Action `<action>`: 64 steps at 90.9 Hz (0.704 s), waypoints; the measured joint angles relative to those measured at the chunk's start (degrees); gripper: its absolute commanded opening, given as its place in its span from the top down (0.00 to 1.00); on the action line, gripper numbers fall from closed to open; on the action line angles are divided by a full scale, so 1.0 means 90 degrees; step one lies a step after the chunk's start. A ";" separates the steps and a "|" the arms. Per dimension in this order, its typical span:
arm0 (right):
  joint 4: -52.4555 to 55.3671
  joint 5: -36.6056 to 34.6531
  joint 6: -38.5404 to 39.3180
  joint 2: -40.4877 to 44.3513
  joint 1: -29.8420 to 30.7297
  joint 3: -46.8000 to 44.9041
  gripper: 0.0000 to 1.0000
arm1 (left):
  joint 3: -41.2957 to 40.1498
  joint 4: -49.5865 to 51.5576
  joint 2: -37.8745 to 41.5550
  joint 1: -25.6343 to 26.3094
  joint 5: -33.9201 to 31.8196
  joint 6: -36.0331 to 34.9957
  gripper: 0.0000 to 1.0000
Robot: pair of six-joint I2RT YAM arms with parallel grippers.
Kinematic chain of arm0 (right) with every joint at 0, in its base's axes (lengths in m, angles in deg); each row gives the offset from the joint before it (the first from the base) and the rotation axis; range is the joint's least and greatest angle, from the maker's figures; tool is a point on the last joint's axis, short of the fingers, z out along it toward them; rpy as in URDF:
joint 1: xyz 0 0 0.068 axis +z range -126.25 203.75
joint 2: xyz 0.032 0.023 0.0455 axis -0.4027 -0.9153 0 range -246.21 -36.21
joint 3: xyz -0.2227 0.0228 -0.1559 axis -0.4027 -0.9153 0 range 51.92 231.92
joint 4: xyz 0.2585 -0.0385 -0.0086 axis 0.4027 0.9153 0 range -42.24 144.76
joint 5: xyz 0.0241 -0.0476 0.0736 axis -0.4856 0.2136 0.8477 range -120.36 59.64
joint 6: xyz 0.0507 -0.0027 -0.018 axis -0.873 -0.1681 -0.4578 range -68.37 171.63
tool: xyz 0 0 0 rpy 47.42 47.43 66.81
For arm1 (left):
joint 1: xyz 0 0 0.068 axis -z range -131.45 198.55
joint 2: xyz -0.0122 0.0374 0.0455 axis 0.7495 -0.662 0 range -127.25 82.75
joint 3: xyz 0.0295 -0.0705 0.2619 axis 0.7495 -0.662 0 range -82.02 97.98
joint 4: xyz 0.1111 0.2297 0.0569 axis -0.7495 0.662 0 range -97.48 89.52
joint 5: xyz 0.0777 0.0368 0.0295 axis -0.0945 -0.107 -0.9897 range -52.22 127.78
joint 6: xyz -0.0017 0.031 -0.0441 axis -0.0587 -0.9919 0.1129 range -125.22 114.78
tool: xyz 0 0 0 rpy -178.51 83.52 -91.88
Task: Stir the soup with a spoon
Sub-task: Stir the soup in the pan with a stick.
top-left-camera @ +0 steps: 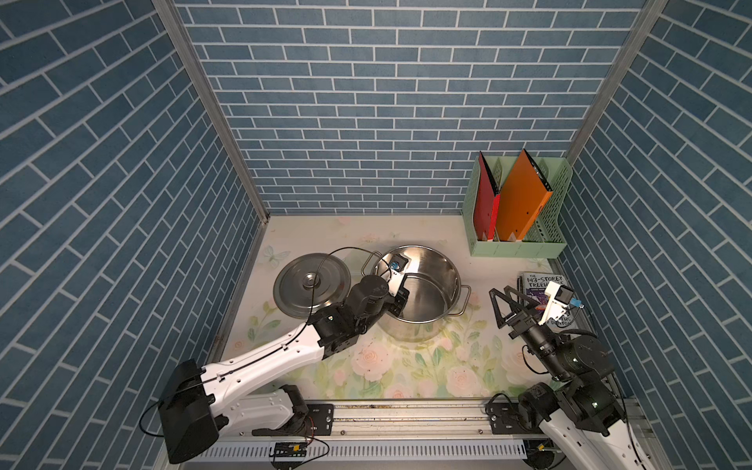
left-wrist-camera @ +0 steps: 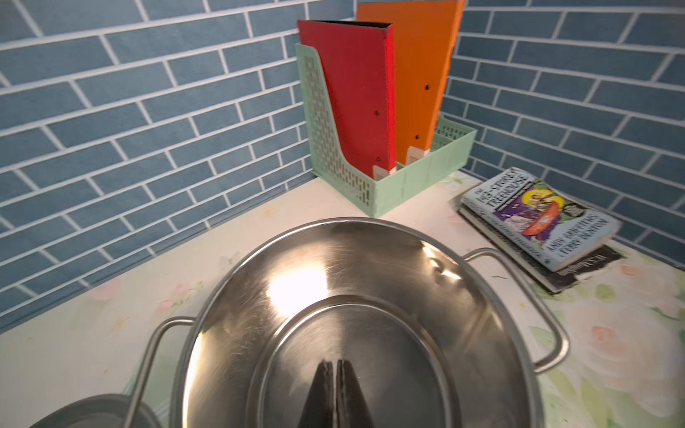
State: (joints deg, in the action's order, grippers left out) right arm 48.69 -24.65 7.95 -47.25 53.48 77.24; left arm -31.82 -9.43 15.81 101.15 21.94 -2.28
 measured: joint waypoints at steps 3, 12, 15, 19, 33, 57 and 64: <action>-0.0007 0.0002 -0.0002 0.0000 0.0000 0.0000 0.01 | 0.0005 -0.0007 -0.0051 -0.0129 -0.0075 -0.0002 1.00; -0.0002 0.0000 -0.0002 0.0010 0.0000 0.0000 0.01 | 0.0121 -0.0049 -0.0359 -0.0503 -0.0199 -0.0002 1.00; 0.0000 0.0000 0.0000 0.0010 0.0000 0.0000 0.01 | 0.0226 -0.0083 -0.0525 -0.0610 -0.0221 -0.0005 1.00; 0.0002 0.0000 -0.0002 0.0015 0.0000 0.0000 0.01 | 0.0386 -0.0131 -0.0721 -0.0709 -0.0226 -0.0019 1.00; 0.0080 -0.0022 0.0000 0.0066 0.0000 0.0002 0.01 | 0.0906 -0.0393 -0.1372 -0.0874 -0.0163 -0.0143 1.00; 0.0143 -0.0046 0.0000 0.0112 0.0000 0.0002 0.01 | 0.1817 -0.0930 -0.2256 -0.0872 0.0529 -0.0202 1.00; 0.0180 -0.0046 0.0000 0.0136 0.0000 0.0017 0.01 | 0.1945 -0.1086 -0.2421 -0.0852 0.0755 -0.0185 1.00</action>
State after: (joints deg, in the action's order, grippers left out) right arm 50.30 -25.06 7.95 -46.03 53.48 77.40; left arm -14.31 -19.20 -5.98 93.48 28.74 -3.94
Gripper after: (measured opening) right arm 0.989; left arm 0.080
